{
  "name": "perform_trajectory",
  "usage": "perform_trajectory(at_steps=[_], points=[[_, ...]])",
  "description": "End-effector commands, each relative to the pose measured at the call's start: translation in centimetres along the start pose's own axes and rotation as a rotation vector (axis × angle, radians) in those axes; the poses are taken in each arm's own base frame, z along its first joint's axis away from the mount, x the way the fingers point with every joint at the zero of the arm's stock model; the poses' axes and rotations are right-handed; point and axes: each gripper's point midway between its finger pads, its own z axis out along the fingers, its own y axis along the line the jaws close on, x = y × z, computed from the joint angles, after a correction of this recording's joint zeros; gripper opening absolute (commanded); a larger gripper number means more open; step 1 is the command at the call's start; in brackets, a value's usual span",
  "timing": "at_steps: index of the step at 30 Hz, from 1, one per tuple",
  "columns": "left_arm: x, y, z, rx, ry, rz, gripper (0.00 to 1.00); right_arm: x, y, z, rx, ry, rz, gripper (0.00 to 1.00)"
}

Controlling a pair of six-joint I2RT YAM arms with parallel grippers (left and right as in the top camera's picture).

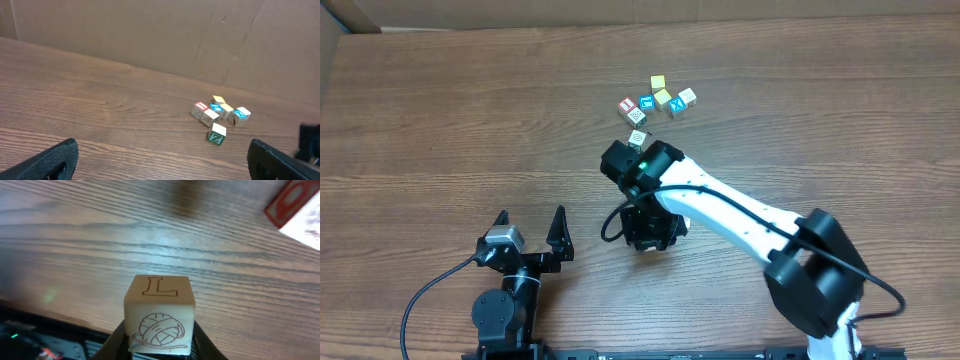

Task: Flip 3 blocks

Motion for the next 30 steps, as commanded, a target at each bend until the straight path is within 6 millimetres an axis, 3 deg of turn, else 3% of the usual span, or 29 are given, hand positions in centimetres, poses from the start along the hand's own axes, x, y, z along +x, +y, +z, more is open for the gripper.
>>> perform_trajectory(at_steps=[1,8,10,14,16,20,24,30], points=[[0.1,-0.1,0.0,0.004,-0.002,0.020,1.00,0.4,0.4,3.0,0.017,0.091,0.003,0.12],[0.1,-0.1,0.0,0.004,-0.002,0.020,1.00,-0.3,0.8,5.7,0.045,0.097,-0.036,0.16],[0.1,-0.1,0.0,0.004,-0.002,0.020,1.00,-0.7,1.0,5.8,0.034,0.082,-0.042,0.33],[0.1,-0.1,0.0,0.004,-0.002,0.020,1.00,-1.2,1.1,5.8,0.035,0.057,-0.049,0.41],[0.1,-0.1,0.0,0.004,-0.002,0.020,1.00,-1.4,0.9,5.8,0.049,0.047,-0.049,0.40],[0.1,-0.1,0.0,0.004,-0.002,0.020,1.00,-1.3,0.7,5.7,0.055,0.054,-0.045,0.24],[0.1,-0.1,0.0,0.004,-0.002,0.020,1.00,-0.8,0.5,5.3,0.068,0.073,-0.038,0.23],[0.1,-0.1,0.0,0.004,-0.002,0.020,1.00,0.6,0.6,0.9,0.085,0.138,-0.067,0.19]])
